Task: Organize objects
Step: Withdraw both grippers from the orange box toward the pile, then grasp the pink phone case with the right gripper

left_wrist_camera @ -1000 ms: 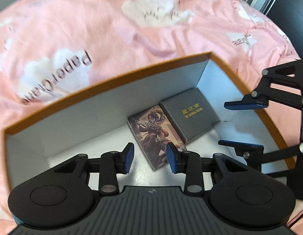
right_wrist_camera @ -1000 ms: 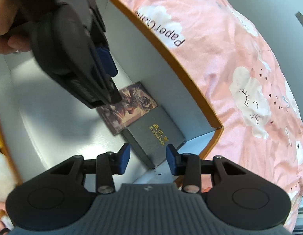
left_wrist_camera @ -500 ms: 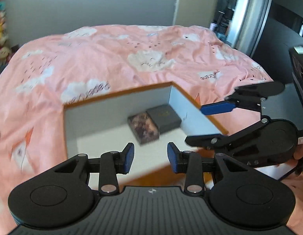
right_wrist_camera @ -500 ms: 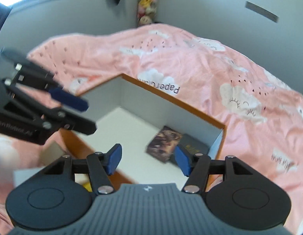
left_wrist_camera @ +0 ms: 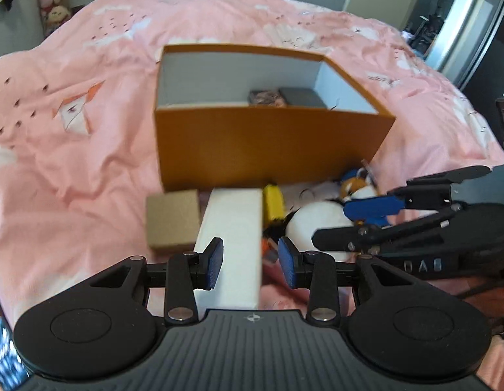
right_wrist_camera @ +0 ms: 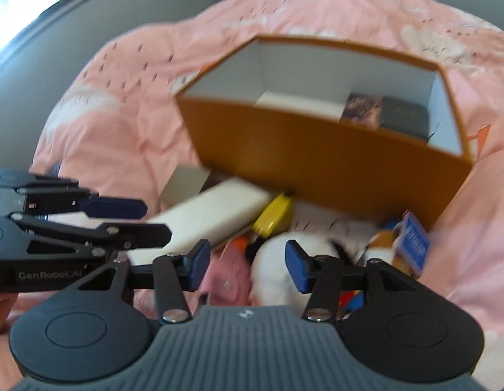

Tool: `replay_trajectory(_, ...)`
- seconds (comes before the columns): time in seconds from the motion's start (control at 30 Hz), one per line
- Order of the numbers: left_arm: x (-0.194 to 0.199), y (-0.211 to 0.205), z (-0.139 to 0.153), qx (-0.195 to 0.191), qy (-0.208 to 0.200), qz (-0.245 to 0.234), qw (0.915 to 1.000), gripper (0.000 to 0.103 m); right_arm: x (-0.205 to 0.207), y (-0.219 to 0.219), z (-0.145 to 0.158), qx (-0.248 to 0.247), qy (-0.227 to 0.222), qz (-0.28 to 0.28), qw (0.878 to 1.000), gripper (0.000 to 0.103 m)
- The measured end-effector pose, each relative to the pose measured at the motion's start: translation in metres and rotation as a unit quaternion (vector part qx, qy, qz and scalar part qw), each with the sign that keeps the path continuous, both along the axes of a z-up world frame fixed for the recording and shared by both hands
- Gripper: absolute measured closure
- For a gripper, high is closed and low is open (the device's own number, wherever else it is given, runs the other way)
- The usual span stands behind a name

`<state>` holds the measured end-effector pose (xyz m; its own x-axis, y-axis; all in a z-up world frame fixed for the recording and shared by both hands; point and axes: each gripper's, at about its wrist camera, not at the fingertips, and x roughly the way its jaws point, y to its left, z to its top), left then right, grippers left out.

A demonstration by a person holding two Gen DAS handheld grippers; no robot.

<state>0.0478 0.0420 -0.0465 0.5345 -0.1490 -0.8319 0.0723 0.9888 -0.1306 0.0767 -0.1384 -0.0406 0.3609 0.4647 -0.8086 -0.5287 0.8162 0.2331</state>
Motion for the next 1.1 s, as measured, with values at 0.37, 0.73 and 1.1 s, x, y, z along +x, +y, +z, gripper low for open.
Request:
replay_trajectory(0.37,-0.028,0.000,0.003,0.013,-0.009,-0.006,0.9999,0.060,-0.031,0.020,-0.004,-0.042,0.004,0.037,0.998,0.054)
replay_trajectory(0.73,-0.054,0.008,-0.006,-0.072,0.041,-0.002,0.9966,0.053,-0.036,0.019,-0.017,-0.055,0.030,0.040,0.997,0.058)
replay_trajectory(1.1,-0.058,0.002,-0.002,-0.057,0.046,-0.075,0.9945,0.045,-0.044,-0.017,-0.004,-0.026,0.039,-0.004,0.999,0.089)
